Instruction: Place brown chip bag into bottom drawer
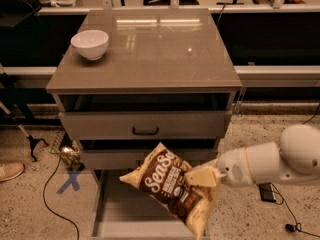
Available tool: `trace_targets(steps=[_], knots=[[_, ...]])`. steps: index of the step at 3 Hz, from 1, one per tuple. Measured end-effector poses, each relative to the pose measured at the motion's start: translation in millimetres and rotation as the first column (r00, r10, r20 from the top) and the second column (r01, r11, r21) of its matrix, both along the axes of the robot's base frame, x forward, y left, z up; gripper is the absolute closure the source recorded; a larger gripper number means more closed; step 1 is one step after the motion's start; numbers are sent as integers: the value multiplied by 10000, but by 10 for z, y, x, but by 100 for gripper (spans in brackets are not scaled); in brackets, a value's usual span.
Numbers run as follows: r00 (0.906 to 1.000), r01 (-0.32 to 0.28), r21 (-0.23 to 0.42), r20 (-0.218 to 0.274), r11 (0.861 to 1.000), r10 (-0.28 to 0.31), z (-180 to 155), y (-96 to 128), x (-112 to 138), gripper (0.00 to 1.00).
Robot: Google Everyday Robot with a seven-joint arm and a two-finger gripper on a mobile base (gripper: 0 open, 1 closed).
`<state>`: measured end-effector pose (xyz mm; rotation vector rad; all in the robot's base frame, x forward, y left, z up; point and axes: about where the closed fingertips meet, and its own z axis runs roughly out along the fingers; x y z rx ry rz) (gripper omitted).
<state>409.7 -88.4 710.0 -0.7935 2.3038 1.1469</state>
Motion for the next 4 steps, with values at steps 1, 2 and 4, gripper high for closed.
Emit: trace_targets(steps=[1,2,4], knots=[[9992,136,-217,-362,9997,-144,-283,65,-154,100],[9993,115,-215,-362,9997,-123,-279,65,-157,100],[9856,808,-215,-1473,9965,-831,-1320,301,62,100]])
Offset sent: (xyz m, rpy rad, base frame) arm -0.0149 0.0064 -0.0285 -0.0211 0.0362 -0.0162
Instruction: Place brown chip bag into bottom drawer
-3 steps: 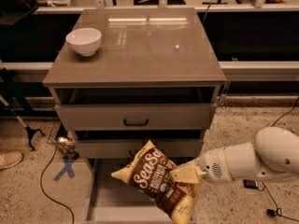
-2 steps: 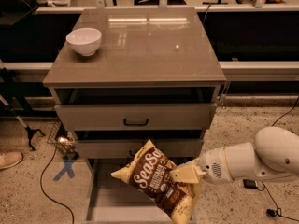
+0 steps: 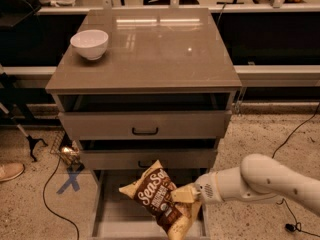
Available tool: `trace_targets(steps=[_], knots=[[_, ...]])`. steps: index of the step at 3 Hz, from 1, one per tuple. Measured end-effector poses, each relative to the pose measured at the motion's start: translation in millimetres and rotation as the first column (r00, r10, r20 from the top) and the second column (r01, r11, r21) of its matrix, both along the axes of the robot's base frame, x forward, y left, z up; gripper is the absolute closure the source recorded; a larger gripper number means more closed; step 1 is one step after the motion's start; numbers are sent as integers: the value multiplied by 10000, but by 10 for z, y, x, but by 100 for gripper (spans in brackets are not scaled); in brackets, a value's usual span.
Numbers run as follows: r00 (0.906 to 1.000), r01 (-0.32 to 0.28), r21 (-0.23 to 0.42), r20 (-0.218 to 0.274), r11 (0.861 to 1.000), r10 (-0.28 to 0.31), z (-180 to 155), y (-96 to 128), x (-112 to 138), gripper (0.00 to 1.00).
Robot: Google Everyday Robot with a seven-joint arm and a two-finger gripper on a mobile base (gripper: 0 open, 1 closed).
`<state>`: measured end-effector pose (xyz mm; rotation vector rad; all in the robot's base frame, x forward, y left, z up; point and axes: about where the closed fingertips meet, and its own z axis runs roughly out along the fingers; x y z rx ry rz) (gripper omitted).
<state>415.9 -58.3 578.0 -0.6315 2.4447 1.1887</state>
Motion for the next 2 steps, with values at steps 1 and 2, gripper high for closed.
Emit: trace_targets(steps=[1,2], knots=[[9981,575,376,-226,9976,-567,-740,296,323,100],[9877,1362,784,-873,9876,-1293,-1700,706,644,100]])
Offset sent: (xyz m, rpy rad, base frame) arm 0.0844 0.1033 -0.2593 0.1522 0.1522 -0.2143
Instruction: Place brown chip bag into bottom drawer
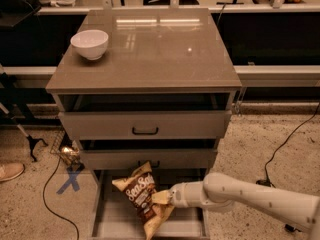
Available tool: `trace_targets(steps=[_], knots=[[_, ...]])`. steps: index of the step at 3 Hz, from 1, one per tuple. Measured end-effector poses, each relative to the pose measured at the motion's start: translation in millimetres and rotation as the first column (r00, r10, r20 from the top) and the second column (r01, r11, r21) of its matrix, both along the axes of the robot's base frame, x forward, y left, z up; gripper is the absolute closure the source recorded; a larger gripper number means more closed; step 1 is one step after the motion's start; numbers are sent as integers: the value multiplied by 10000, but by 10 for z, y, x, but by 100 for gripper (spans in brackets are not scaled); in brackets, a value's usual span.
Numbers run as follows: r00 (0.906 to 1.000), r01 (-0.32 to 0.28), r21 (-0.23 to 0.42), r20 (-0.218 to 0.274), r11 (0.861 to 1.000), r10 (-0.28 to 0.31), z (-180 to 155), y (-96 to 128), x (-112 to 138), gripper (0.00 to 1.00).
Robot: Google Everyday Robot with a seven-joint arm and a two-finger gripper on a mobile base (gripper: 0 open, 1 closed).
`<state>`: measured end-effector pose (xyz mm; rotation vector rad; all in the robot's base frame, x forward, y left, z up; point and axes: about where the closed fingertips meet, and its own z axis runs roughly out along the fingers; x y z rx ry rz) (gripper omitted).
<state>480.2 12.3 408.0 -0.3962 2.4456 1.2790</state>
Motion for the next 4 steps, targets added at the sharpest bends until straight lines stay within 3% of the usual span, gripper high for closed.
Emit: trace_targets(steps=[1,2,3,4], knots=[[9971,93,201,-752,9998,-78,-621,267,41,100],[9869,369,209,-1579,9991,-332,-1171,405,8,100],[9753,771,128,-2085,9969,-727,-1521,455,0,100],[9686,1334,61,-2126,9910,-1290,-1642,429,65,82]])
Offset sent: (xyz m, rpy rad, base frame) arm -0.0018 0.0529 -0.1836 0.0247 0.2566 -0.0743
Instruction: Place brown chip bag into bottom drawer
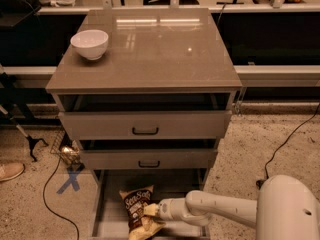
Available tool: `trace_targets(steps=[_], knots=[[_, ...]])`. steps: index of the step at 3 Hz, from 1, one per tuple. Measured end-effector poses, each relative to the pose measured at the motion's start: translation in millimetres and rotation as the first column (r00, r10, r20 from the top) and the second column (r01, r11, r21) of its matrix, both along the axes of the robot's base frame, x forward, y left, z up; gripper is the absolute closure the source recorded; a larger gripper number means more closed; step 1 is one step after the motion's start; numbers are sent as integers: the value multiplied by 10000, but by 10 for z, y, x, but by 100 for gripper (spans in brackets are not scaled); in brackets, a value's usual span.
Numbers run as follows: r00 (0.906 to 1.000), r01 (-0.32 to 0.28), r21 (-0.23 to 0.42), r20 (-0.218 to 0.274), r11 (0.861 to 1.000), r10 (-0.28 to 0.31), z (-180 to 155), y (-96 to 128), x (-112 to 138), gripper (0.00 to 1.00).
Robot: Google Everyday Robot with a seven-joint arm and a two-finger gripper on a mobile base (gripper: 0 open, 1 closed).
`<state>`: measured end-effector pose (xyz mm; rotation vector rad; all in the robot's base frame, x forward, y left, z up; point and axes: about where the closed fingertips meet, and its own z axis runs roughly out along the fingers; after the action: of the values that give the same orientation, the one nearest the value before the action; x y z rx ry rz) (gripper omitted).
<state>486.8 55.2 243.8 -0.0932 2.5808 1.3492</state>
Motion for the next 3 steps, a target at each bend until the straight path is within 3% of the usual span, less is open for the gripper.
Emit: trace_targets(steps=[2,3], knots=[[9973,686,-120,264,9976,-683,-42,-163,187,35],[9924,1161,-214,442,9930,-1151,-26,-411,260,12]])
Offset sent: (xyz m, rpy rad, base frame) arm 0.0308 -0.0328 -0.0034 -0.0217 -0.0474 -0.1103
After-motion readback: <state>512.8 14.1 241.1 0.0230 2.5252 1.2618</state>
